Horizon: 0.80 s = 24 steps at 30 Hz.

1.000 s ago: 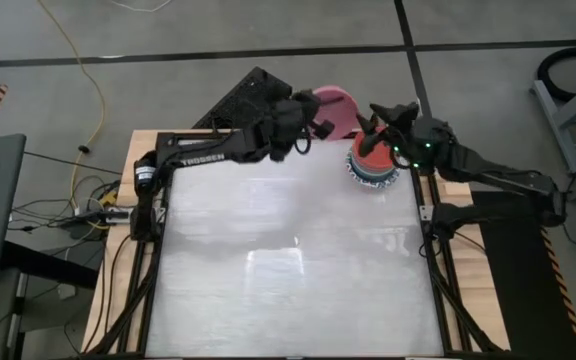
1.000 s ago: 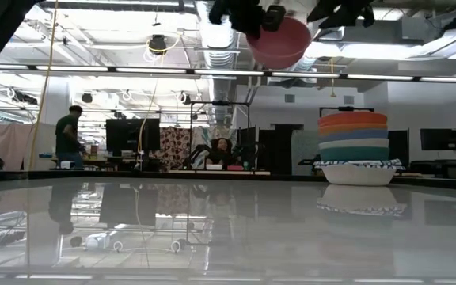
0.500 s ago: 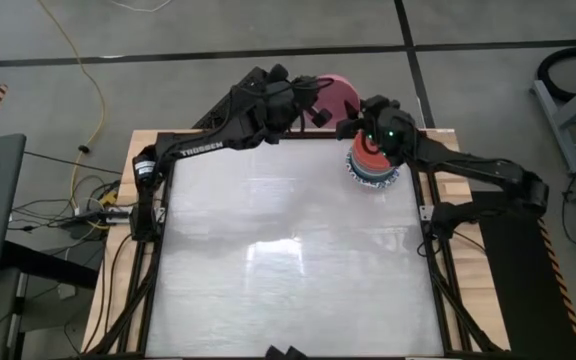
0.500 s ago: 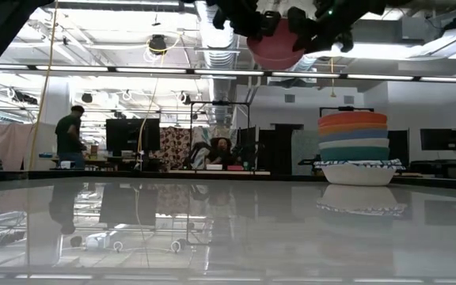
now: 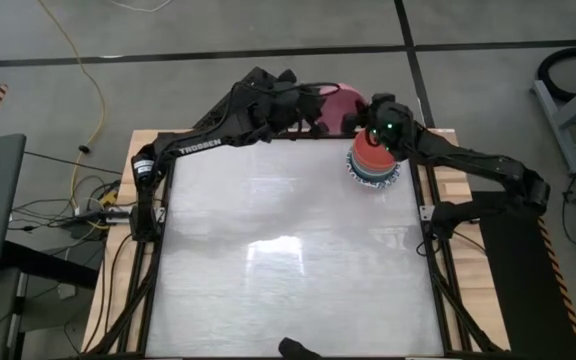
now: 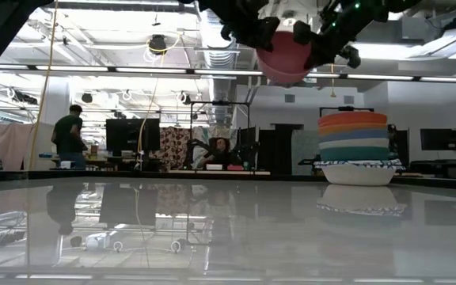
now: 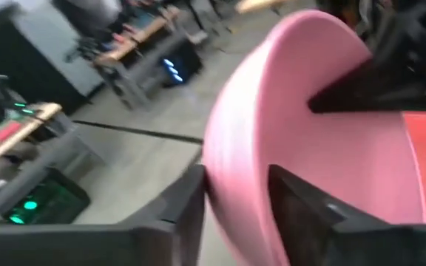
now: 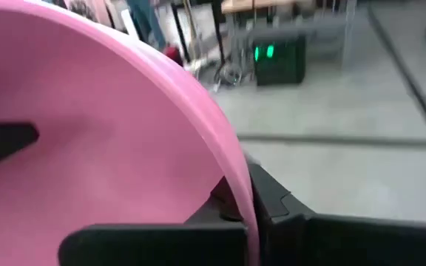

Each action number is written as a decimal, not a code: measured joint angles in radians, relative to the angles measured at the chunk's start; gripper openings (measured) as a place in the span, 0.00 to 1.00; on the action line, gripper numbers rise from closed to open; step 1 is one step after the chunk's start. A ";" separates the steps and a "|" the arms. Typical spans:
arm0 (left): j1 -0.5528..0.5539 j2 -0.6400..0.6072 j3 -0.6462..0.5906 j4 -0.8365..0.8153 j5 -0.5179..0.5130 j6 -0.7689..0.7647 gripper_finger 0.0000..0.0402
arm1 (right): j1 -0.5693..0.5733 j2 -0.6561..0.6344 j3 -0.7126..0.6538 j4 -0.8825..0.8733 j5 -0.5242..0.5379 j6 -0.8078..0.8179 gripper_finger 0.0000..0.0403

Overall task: Nest bowls inside each other
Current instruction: Stack the pink bowl into the orange bowl

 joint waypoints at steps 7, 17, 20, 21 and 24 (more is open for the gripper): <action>-0.001 -0.008 -0.001 -0.106 0.008 -0.013 0.60 | -0.107 -0.011 0.001 -0.088 -0.152 0.194 0.01; 0.013 -0.096 -0.002 -0.108 -0.034 -0.009 0.71 | -0.273 -0.017 0.151 -0.363 -0.323 0.366 0.01; 0.021 -0.125 -0.003 -0.156 -0.039 -0.046 0.71 | -0.356 -0.034 0.235 -0.590 -0.322 0.372 0.01; 0.024 -0.135 -0.003 -0.173 -0.039 -0.062 0.71 | -0.383 -0.040 0.258 -0.650 -0.332 0.372 0.01; 0.028 -0.148 -0.003 -0.211 -0.034 -0.103 0.71 | -0.445 -0.059 0.279 -0.753 -0.412 0.366 0.01</action>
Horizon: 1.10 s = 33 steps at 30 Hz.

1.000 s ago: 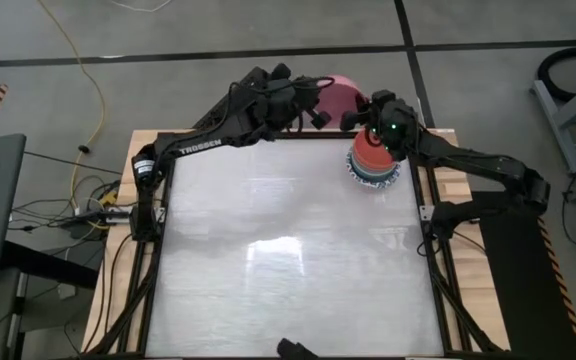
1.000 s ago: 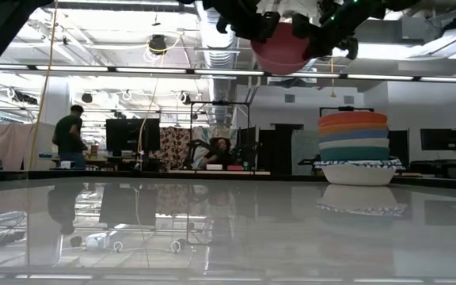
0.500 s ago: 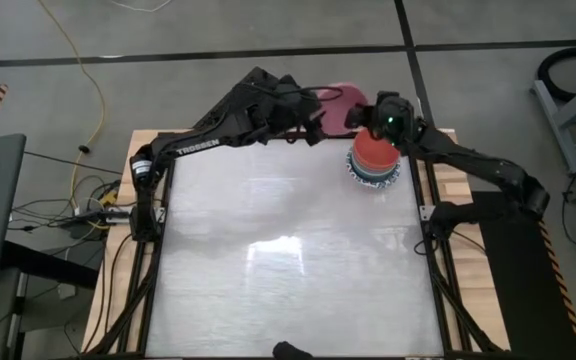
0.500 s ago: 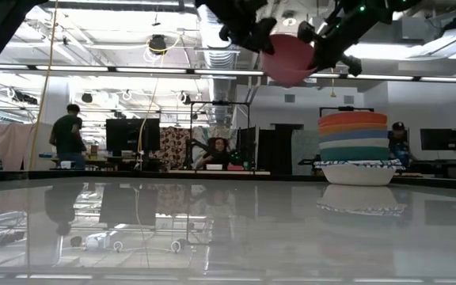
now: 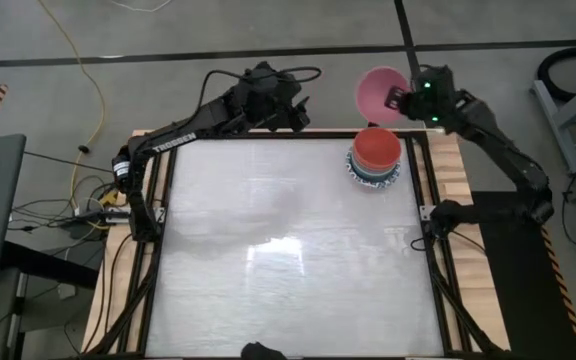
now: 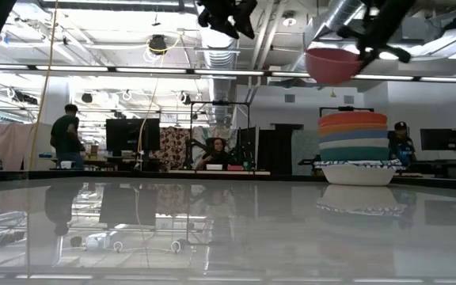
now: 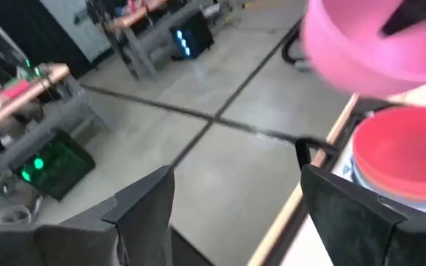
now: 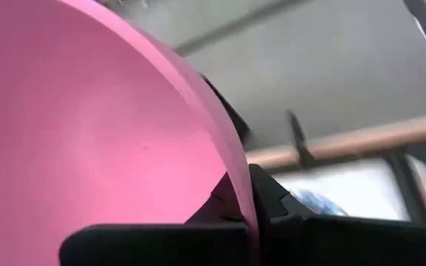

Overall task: Nest bowls inside each other
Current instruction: Stack the pink bowl into the orange bowl

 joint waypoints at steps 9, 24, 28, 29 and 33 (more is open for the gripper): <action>0.000 0.000 0.000 -0.106 0.041 -0.036 0.71 | -0.060 -0.011 -0.061 -0.152 -0.142 0.023 0.01; 0.000 0.000 0.000 -0.183 0.133 -0.069 0.71 | -0.070 -0.027 -0.259 -0.143 -0.206 0.123 0.01; 0.000 0.000 0.000 -0.184 0.133 -0.068 0.71 | -0.073 -0.027 -0.301 -0.151 -0.223 0.130 0.01; 0.000 0.000 0.000 -0.183 0.133 -0.068 0.71 | -0.077 -0.027 -0.310 -0.155 -0.223 0.135 0.01; 0.000 0.000 0.000 -0.183 0.135 -0.068 0.71 | -0.091 -0.026 -0.328 -0.135 -0.222 0.160 0.03</action>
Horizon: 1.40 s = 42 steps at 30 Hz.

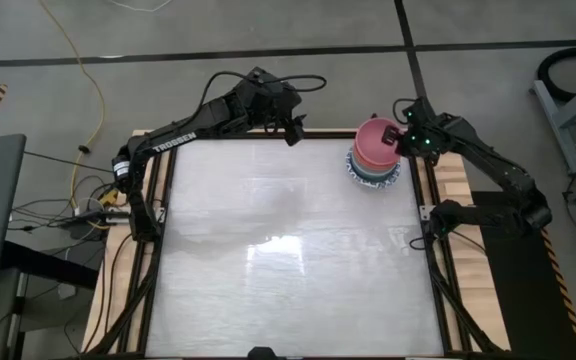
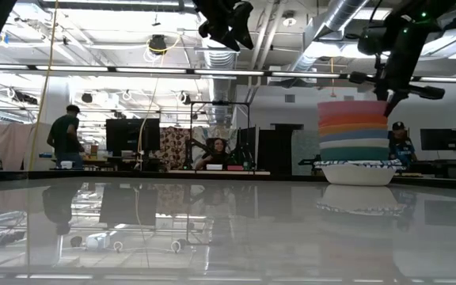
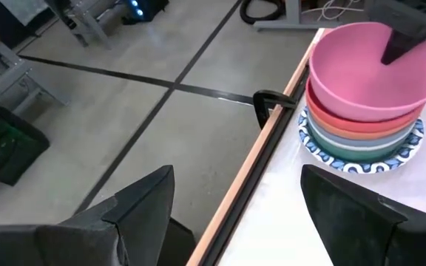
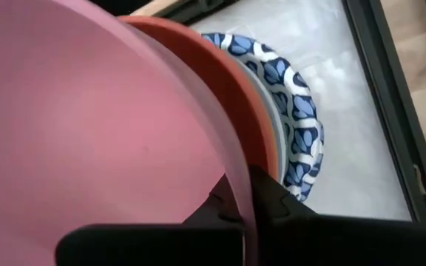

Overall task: Nest bowls inside each other
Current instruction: Stack the pink bowl into the orange bowl

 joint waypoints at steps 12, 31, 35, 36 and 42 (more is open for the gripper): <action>0.000 0.000 0.000 -0.006 0.051 0.025 0.71 | -0.005 -0.001 -0.001 -0.002 -0.001 0.009 0.32; 0.026 -0.021 0.001 -0.030 0.136 0.042 0.71 | -0.005 -0.149 -0.001 -0.035 -0.053 -0.002 0.57; 0.038 -0.030 0.001 -0.047 0.136 0.042 0.71 | -0.005 -0.187 -0.001 -0.035 -0.044 -0.002 0.57; 0.039 -0.030 0.001 -0.047 0.136 0.041 0.71 | -0.005 -0.191 -0.001 -0.035 -0.038 -0.002 0.57; 0.042 -0.031 0.001 -0.048 0.136 0.035 0.71 | -0.005 -0.192 -0.001 -0.069 0.012 0.001 0.57</action>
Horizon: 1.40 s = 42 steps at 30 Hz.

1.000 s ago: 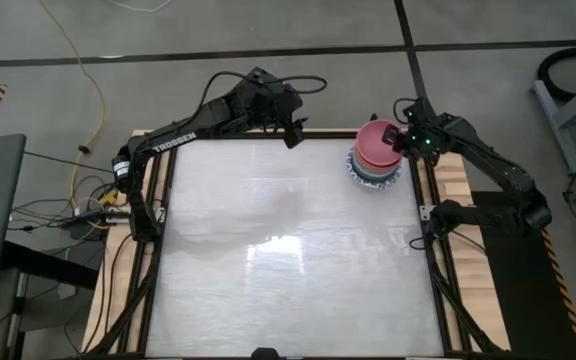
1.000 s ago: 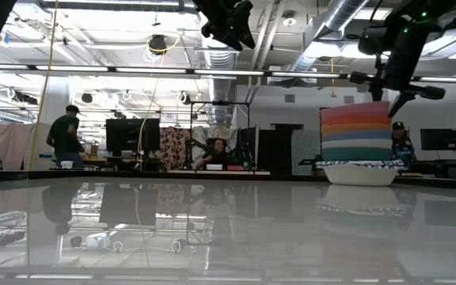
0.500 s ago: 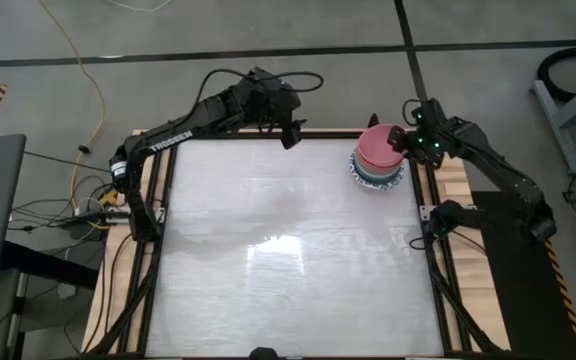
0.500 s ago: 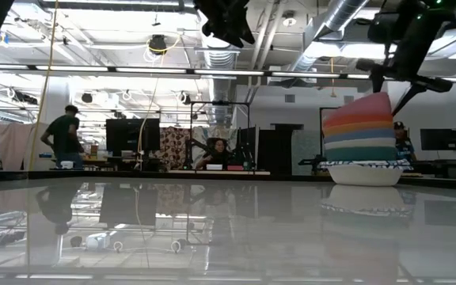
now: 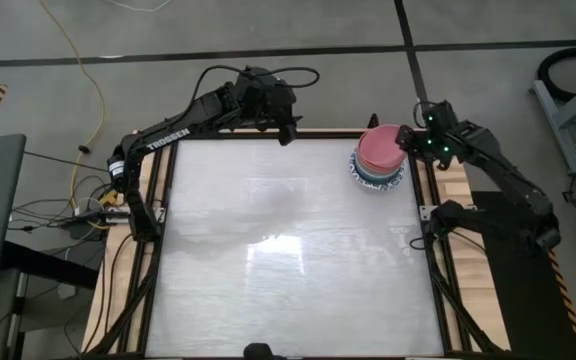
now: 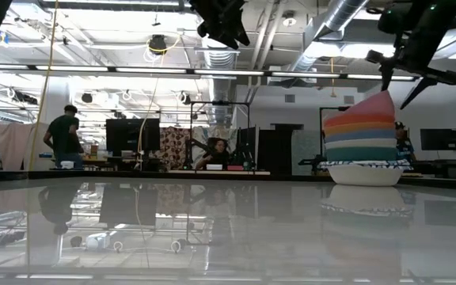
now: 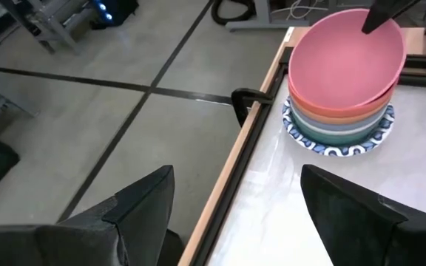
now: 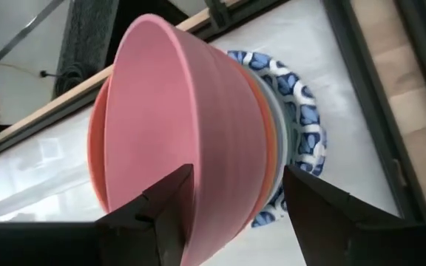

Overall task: Nest bowls inside each other
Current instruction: Stack the pink bowl into the orange bowl

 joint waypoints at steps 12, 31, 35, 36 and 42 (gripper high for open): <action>0.011 0.000 0.000 -0.032 -0.003 -0.001 0.71 | 0.063 -0.066 0.000 0.107 0.066 -0.025 0.52; 0.013 0.000 0.000 -0.031 -0.003 -0.010 0.71 | 0.088 0.023 0.000 0.057 0.182 -0.061 0.44; 0.013 0.000 0.000 -0.031 -0.003 -0.011 0.71 | 0.088 0.047 0.000 0.061 0.182 -0.068 0.44; 0.013 0.000 0.000 -0.031 -0.003 -0.011 0.71 | 0.088 0.054 0.000 0.061 0.182 -0.072 0.44; 0.013 0.000 0.000 -0.031 -0.011 -0.010 0.71 | 0.097 0.063 0.000 0.080 0.179 -0.113 0.44</action>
